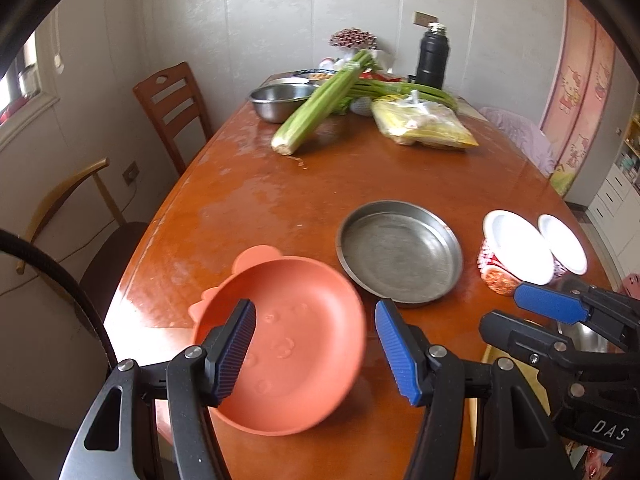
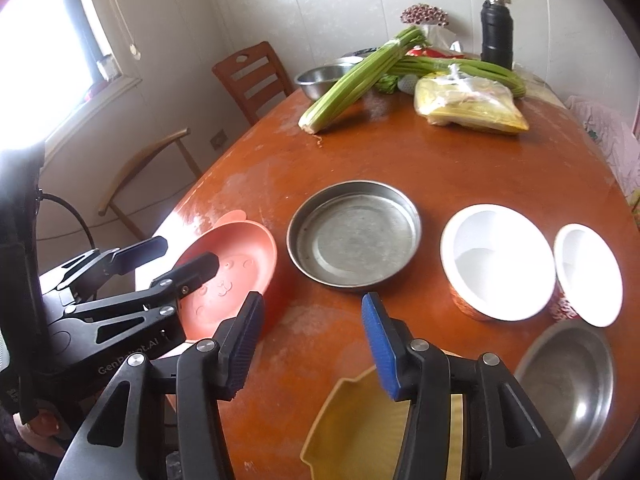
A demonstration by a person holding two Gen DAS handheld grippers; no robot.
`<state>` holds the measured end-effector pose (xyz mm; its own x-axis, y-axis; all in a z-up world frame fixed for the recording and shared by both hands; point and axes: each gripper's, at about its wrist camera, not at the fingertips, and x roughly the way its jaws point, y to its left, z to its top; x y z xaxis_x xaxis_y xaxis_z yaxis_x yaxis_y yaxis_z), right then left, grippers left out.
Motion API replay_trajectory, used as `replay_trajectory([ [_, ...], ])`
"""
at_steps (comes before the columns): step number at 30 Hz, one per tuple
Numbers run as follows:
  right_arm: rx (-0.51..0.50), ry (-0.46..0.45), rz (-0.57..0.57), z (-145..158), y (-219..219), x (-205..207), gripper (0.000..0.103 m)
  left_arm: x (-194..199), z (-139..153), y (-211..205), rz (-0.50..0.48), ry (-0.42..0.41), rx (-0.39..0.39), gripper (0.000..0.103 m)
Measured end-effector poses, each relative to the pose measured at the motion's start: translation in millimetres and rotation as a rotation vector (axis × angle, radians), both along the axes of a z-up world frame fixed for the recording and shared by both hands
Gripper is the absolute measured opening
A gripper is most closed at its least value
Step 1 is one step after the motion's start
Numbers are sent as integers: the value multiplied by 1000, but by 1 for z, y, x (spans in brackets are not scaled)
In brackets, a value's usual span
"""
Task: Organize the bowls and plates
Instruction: 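Lift the orange plate with the left tool, set it down nearer the table edge, open, then move the left tool to the rim of the yellow shell plate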
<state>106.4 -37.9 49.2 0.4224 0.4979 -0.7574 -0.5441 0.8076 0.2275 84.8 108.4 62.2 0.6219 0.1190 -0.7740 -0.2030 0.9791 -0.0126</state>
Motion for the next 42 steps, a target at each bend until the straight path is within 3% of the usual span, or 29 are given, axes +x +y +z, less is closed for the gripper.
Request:
replay_trajectory([
  [7, 19, -18, -28, 7, -25, -10, 53, 3, 3, -30, -59, -3, 1, 62],
  [21, 38, -22, -64, 3, -67, -38, 53, -1, -19, -72, -141, 52, -8, 62],
  [42, -33, 34, -116, -45, -129, -87, 53, -32, -57, -116, -211, 133, -52, 62],
])
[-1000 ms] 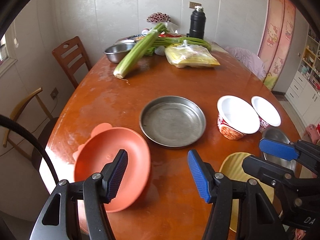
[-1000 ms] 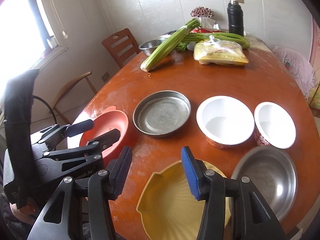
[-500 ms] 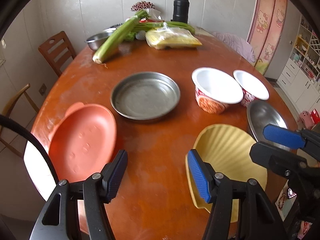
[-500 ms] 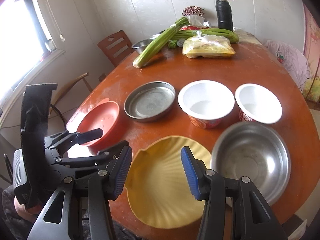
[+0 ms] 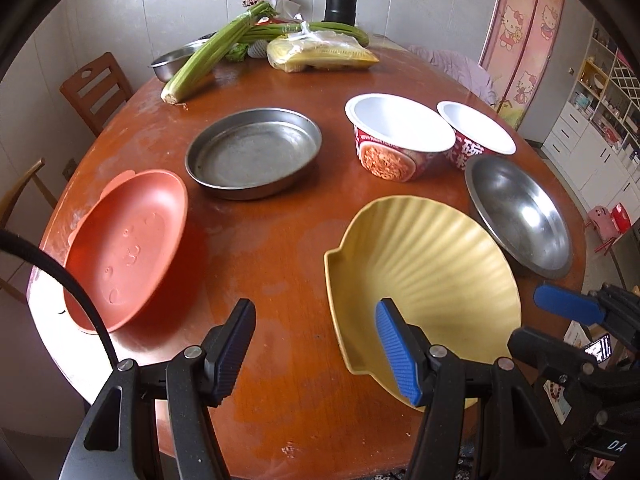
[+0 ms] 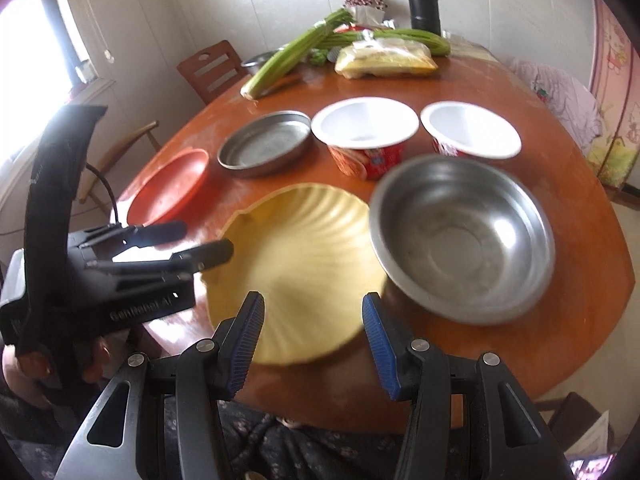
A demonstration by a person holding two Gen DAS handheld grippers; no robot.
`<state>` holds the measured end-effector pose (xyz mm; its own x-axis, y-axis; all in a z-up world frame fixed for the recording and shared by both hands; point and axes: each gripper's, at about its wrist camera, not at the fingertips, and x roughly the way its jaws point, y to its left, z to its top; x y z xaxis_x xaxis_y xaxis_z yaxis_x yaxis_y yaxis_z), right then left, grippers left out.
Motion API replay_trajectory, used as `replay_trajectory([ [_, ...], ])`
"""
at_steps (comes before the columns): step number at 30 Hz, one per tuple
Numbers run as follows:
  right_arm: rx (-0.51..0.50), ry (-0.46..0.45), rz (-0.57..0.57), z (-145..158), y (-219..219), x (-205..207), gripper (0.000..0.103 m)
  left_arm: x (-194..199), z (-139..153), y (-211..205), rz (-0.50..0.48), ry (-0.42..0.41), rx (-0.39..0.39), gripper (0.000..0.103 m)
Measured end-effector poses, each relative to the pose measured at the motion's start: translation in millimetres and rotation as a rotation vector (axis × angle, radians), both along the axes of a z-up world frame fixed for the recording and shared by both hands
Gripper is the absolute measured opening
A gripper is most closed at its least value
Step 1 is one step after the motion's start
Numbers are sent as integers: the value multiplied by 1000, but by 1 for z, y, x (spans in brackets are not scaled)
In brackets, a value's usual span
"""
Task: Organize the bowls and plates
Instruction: 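Move the left tool to the rim of the yellow shell plate, then grasp the yellow shell plate rim with the left tool and lift it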
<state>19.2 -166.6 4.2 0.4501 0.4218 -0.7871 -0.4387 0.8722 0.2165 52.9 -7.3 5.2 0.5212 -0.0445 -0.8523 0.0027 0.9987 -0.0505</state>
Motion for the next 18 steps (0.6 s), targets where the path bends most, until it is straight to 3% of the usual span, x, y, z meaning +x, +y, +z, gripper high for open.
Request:
replay_trajectory([
  [18, -79, 8, -38, -30, 4, 21, 51, 2, -18, -8, -11, 35, -10, 62],
])
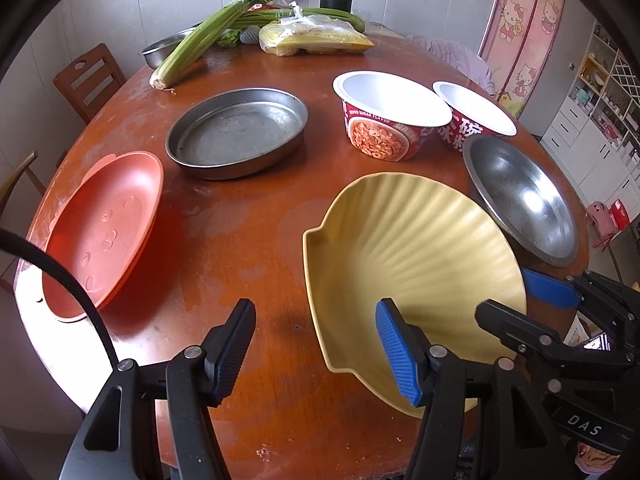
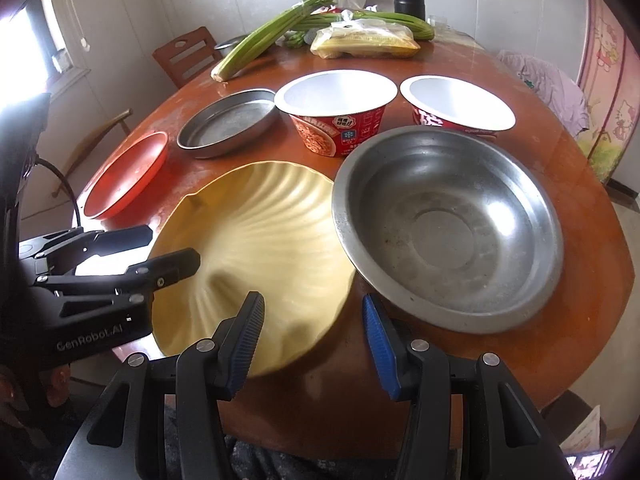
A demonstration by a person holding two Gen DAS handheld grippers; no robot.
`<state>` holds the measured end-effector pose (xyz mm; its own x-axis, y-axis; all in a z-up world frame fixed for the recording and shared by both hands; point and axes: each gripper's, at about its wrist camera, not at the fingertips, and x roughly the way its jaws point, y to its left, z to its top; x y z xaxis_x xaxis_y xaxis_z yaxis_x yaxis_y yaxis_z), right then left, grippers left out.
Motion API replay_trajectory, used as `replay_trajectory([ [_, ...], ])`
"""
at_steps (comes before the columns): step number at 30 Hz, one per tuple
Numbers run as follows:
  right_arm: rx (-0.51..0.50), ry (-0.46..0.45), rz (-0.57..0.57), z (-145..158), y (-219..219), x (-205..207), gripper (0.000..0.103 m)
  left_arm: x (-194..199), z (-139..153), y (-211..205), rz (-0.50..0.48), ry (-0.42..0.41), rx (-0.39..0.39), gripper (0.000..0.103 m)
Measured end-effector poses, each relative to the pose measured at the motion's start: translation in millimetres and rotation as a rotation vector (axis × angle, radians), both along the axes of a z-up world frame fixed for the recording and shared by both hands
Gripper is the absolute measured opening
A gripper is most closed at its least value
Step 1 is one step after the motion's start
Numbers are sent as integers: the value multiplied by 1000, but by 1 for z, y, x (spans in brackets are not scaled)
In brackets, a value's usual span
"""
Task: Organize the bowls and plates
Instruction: 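Grasp the yellow shell plate rim with the left tool and lift it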
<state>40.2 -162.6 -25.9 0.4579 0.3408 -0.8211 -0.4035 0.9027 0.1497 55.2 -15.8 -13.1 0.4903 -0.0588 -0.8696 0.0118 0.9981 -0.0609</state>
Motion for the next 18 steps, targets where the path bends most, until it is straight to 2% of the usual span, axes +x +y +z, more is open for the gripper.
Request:
replay_trajectory([
  [2, 8, -5, 9, 0, 4, 2, 47, 1, -1, 2, 0, -1, -8, 62],
  [11, -9, -15, 40, -3, 19, 10, 41, 7, -5, 8, -1, 0, -30, 62],
  [16, -20, -12, 84, -4, 34, 9, 41, 9, -7, 11, -7, -4, -74, 53],
  [18, -31, -17, 96, -5, 40, 9, 41, 10, -8, 13, -1, -7, -61, 52],
])
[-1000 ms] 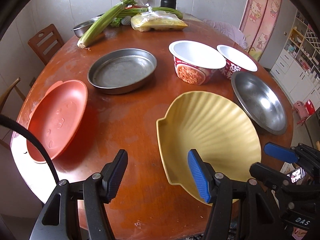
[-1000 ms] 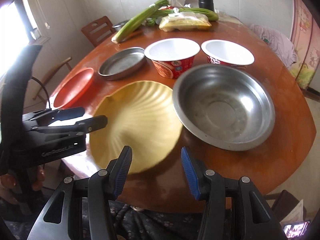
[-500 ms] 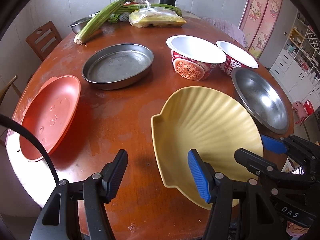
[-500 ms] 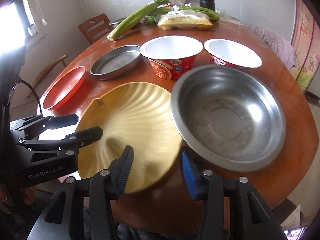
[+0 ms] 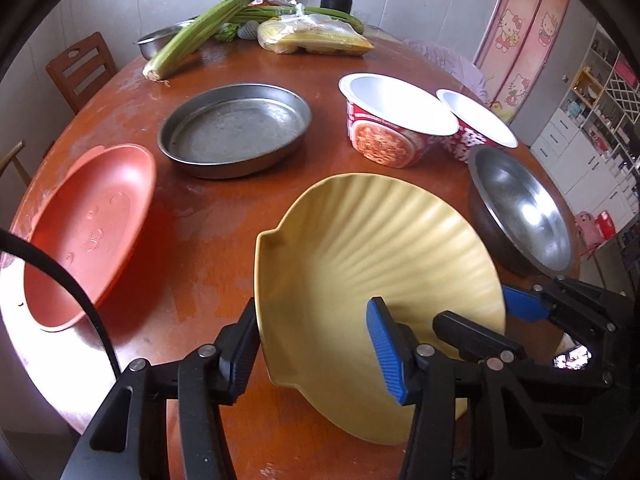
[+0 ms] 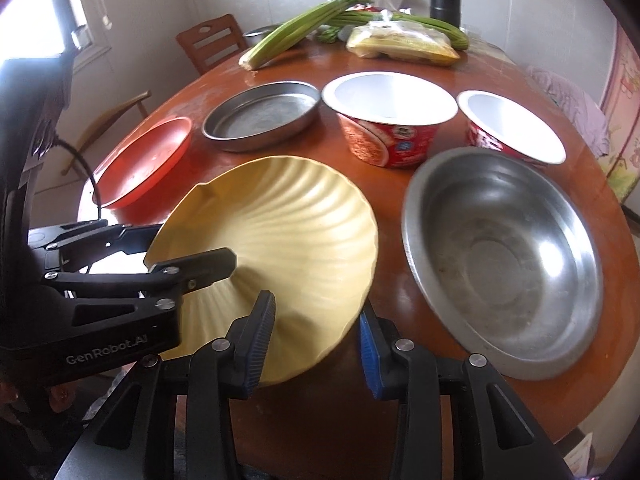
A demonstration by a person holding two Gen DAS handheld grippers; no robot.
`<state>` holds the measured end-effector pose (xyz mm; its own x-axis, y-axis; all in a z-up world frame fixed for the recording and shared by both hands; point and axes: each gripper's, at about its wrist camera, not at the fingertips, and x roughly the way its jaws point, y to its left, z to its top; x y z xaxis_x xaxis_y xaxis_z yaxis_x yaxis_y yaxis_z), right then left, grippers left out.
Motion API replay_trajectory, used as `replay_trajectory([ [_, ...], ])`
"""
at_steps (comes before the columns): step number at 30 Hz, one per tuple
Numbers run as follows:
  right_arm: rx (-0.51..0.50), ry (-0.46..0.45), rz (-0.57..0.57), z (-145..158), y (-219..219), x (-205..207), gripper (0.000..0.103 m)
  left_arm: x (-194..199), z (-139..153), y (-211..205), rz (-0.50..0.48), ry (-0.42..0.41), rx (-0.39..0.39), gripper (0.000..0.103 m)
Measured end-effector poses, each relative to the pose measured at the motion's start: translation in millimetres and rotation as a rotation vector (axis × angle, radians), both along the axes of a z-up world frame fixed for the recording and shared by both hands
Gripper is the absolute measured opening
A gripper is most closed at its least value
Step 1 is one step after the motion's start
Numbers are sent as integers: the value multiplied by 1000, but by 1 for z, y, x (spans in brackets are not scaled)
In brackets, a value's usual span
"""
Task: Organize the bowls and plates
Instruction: 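Grasp the yellow shell plate rim with the left tool and lift it, then carry the yellow shell plate over the orange plate and lower it on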
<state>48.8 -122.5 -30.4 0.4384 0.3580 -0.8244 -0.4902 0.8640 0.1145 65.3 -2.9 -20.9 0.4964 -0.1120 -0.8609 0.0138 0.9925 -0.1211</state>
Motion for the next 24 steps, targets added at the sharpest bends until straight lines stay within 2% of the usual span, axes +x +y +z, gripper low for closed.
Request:
replay_trajectory([
  [12, -4, -7, 25, 4, 19, 4, 41, 2, 5, 13, 25, -15, 17, 51],
  [24, 11, -42, 26, 20, 28, 9, 41, 6, 23, 26, 33, -54, 25, 51],
])
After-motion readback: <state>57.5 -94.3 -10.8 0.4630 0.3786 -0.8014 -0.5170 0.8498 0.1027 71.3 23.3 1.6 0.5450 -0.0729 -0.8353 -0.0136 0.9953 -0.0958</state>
